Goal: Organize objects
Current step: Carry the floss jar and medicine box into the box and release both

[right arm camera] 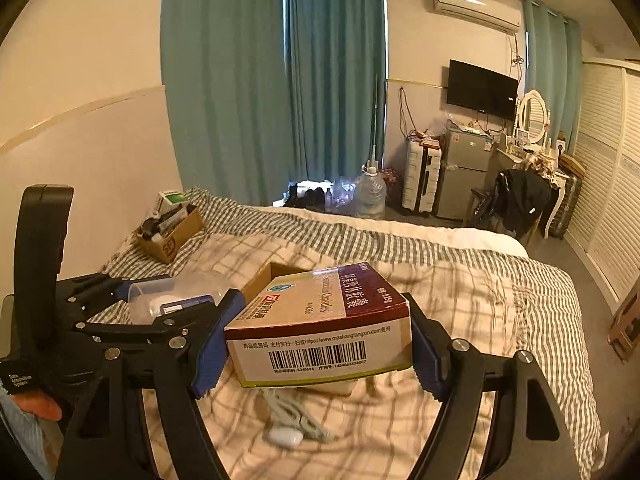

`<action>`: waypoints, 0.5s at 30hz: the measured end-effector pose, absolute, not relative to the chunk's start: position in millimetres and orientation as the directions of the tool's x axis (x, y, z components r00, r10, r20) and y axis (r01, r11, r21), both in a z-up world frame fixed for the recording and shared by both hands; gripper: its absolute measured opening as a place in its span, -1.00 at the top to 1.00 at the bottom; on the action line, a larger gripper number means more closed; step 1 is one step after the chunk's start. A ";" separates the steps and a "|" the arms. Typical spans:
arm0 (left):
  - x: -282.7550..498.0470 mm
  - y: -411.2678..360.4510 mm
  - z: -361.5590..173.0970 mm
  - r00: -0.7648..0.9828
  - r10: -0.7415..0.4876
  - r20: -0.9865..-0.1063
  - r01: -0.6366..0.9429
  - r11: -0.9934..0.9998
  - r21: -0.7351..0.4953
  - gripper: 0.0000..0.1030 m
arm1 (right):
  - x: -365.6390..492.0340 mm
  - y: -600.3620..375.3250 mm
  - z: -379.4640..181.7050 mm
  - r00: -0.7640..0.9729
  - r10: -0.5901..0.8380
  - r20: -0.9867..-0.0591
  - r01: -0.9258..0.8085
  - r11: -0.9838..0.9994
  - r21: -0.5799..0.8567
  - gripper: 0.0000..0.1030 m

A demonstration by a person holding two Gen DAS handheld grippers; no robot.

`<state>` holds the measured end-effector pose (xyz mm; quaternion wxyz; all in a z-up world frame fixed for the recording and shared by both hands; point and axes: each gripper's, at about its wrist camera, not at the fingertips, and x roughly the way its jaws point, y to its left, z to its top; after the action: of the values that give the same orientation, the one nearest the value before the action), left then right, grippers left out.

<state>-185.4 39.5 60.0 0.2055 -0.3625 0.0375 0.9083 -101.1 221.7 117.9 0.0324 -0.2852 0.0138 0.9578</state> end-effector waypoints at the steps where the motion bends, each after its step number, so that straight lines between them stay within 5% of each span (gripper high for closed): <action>1: -194.6 42.5 58.5 -0.654 0.335 -0.679 -0.396 -0.916 -0.070 -0.22 | -110.2 223.7 116.9 -0.835 0.050 -0.548 -0.067 -0.998 0.012 -0.46; 15: -302.5 77.9 4.4 -0.626 0.244 -0.741 -0.360 -0.933 -0.003 -0.22 | -225.2 282.6 51.4 -0.788 -0.001 -0.616 -0.089 -0.989 0.115 -0.47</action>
<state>-302.5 77.9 4.4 0.1681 -0.3985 0.0731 0.8987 -225.2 282.6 51.4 0.0232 -0.3249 0.0689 0.9430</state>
